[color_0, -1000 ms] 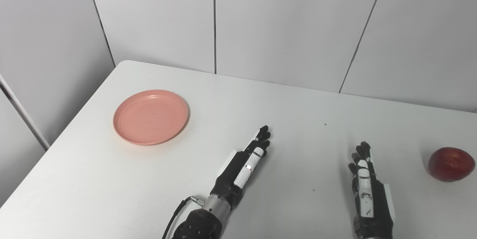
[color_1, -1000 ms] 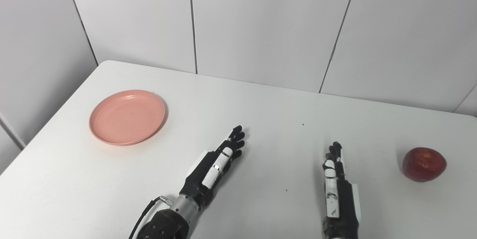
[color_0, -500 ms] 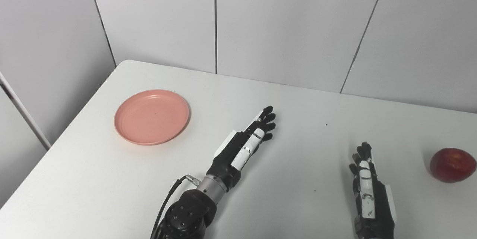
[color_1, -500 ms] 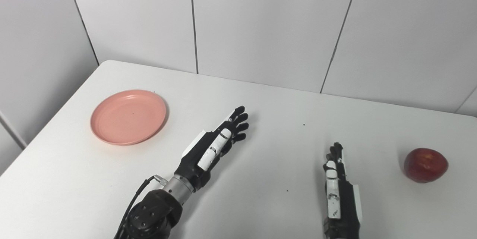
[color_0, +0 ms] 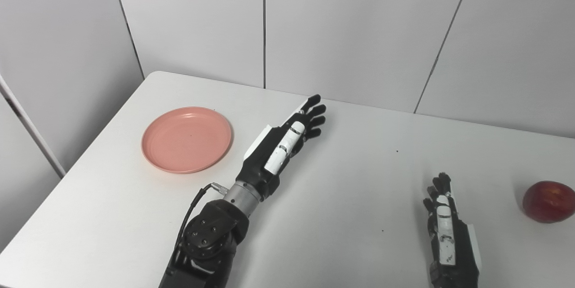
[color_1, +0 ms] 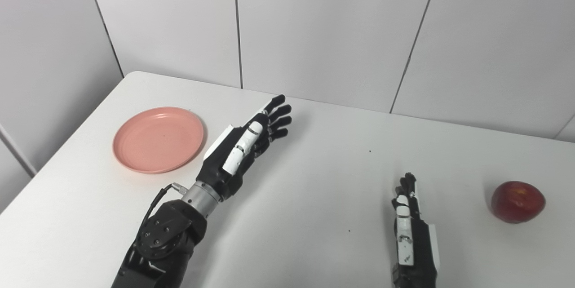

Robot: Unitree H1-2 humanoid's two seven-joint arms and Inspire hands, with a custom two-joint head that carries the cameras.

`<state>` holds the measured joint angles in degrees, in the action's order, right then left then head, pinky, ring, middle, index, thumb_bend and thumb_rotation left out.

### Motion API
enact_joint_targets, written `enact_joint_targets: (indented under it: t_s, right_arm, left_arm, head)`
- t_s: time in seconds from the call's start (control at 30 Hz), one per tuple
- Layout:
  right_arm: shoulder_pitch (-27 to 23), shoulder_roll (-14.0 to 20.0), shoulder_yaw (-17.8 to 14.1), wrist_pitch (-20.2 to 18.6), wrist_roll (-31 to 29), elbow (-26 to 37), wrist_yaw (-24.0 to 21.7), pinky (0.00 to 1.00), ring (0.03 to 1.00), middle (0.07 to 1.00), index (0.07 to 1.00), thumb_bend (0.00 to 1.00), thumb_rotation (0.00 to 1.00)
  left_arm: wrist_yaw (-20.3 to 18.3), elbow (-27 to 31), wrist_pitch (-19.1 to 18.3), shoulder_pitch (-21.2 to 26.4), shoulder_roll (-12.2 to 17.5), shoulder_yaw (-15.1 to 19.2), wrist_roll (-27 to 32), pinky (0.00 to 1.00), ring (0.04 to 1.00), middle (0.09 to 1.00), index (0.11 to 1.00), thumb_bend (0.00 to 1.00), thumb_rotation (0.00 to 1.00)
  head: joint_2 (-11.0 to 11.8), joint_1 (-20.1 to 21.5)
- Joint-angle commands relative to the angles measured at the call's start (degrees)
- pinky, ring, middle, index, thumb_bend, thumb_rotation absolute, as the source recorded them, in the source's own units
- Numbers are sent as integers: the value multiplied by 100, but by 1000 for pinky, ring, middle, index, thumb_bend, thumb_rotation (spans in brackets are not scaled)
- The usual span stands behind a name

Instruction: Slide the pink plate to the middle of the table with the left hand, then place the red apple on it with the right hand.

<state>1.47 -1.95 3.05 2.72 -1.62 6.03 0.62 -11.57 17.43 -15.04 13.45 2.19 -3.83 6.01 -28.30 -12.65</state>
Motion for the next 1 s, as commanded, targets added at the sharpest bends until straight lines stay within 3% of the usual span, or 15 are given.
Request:
enact_joint_targets:
  t_s: [0.0,0.4,0.77,0.97]
  right_arm:
    - [-39,10,-40,234,-14,50,-33,1000,1000,1000,1000,162,1000]
    - [-47,44,-80,242,-145,29,-88,1000,1000,1000,1000,155,1000]
    - [-49,87,-82,237,-92,22,-58,1000,1000,1000,1000,153,1000]
    - [-54,86,-124,264,-189,-1,-80,1000,1000,1000,1000,151,1000]
  left_arm:
    - [74,197,16,312,108,152,84,922,935,952,941,456,1000]
    - [345,179,-138,751,506,899,359,917,941,950,930,444,1000]
    - [530,-456,151,1137,904,1576,651,900,904,910,886,407,1000]
    - [728,-799,300,1327,1124,1848,590,861,880,883,860,439,1000]
  head:
    - [-7,-17]
    - [0,-96]
    - [23,-156]
    - [35,-245]
